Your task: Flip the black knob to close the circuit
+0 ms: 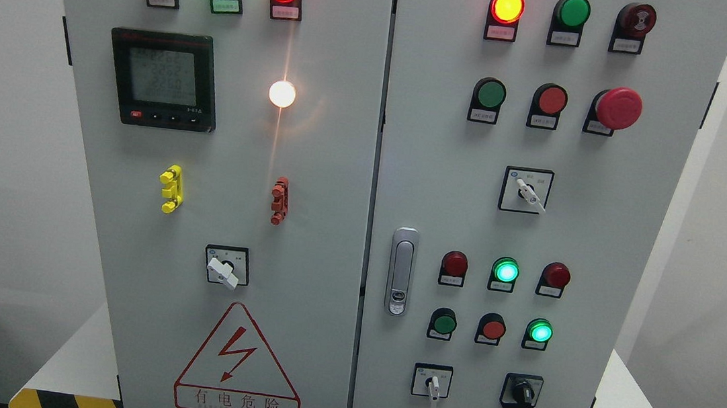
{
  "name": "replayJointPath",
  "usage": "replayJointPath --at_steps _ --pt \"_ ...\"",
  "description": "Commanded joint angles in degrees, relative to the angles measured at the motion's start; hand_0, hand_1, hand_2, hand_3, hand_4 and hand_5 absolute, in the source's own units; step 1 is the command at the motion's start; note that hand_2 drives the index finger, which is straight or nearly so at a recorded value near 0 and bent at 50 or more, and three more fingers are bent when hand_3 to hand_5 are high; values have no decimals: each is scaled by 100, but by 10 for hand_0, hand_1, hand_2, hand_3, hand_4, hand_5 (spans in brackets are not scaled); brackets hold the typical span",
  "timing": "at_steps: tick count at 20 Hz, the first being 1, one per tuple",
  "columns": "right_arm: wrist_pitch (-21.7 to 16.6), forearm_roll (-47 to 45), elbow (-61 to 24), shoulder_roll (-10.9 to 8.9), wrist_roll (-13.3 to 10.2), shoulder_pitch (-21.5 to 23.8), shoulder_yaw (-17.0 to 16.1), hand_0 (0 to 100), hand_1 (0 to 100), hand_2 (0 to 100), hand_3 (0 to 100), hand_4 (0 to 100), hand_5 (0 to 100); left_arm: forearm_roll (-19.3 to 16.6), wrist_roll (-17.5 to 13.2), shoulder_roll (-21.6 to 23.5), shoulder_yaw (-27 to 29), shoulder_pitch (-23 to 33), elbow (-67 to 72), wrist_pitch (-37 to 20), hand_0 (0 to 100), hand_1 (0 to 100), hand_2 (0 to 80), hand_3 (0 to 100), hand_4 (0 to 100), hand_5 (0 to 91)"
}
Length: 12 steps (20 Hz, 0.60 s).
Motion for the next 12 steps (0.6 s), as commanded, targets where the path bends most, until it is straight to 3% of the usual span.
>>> replayJointPath --at_steps 1,3,5,9,12 --pt "10 725 -1794 -234 -325 -212 8 0 185 166 343 298 124 0 3 0 0 0 0 -1 120 556 0 0 0 0" --pt "1 1216 -2092 -348 -563 -318 8 0 184 228 421 346 197 0 3 0 0 0 0 -1 120 556 0 0 0 0" --pt "19 1691 -2619 -357 -572 -336 -18 0 197 305 515 423 263 0 3 0 0 0 0 -1 120 556 0 0 0 0" --pt "-8 3201 -3683 -270 -870 -275 -36 0 220 486 634 543 420 0 3 0 0 0 0 -1 120 556 0 0 0 0" --pt "10 4011 -4403 -94 -976 -266 -45 0 241 597 736 629 542 0 3 0 0 0 0 -1 120 556 0 0 0 0"
